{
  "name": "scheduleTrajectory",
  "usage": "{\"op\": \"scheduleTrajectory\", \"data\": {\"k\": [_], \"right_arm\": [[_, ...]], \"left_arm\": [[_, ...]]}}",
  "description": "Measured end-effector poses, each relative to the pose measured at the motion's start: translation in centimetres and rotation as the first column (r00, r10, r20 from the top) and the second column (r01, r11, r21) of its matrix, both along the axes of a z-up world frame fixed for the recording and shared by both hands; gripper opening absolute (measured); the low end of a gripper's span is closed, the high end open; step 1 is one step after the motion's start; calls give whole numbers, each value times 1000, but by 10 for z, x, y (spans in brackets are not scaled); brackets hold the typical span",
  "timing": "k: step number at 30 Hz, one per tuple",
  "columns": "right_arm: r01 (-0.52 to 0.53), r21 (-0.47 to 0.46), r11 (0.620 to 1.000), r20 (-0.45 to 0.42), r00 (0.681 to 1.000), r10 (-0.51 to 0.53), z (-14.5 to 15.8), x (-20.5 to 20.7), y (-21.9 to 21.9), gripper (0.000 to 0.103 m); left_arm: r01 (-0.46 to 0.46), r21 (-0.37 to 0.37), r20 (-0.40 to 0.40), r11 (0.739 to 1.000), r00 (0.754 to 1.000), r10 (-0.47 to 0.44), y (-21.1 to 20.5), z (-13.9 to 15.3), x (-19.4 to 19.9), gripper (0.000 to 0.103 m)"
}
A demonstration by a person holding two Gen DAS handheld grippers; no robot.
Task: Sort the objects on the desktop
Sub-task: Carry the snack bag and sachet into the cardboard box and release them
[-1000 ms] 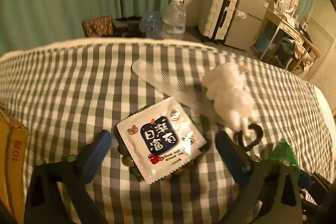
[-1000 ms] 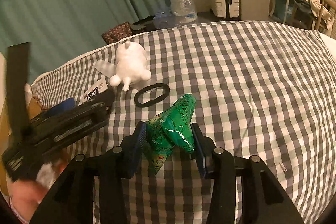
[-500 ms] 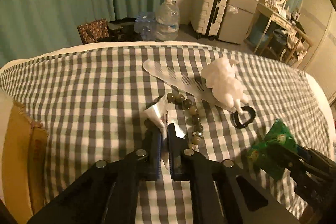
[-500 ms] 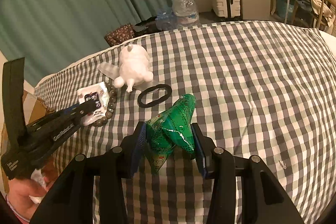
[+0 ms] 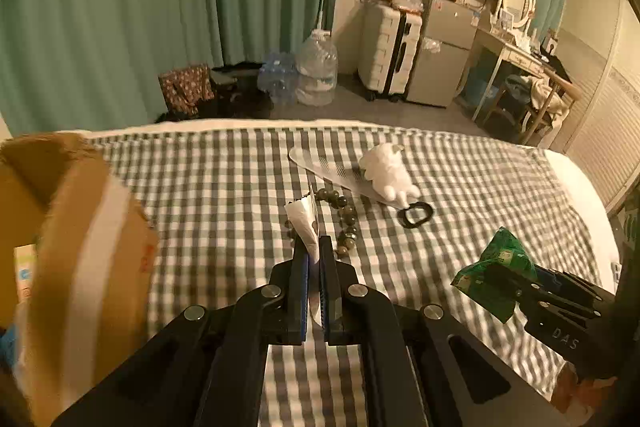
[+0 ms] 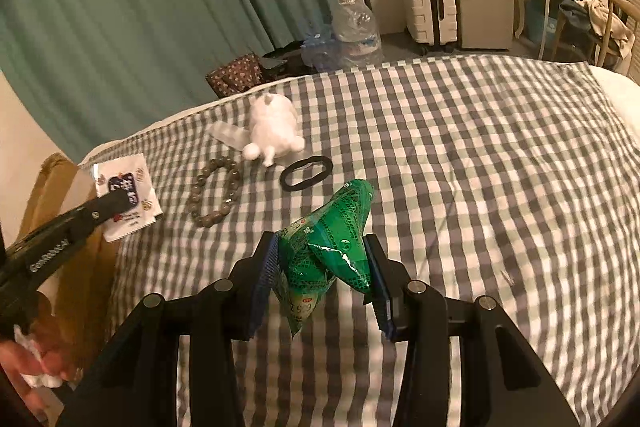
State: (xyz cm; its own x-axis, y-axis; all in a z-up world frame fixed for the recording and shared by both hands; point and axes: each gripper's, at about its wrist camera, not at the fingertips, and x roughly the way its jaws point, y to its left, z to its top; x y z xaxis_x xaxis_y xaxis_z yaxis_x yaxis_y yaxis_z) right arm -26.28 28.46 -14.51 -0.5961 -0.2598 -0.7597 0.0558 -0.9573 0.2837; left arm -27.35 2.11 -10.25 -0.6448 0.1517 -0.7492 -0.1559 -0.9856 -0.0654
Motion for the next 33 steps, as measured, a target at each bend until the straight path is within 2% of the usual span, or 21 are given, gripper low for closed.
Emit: {"op": "scheduleTrajectory", "data": {"k": [9,12,17,24,33], "right_arm": [[-75,3,997,-80,994,75,68,59,-31,43],[-123,-2,992,-122,985,122,96,76,-51,43],[-218,-11,976,-175,961,212,132,95,-104,43],[-358,-11,934,-191,917,349,149,100,-190,43],[-483,-2,876,-134,868,478,126,86,-286,43]], "left_arm": [[21,6,-68,1000,997,-20,-35,70,57,4],[-8,14,-109,1000,994,10,-64,95,73,4],[-77,14,-138,997,987,79,-122,111,92,4],[-193,28,-109,981,975,195,-202,93,105,4],[-279,43,-2,959,960,279,-270,38,100,4]]}}
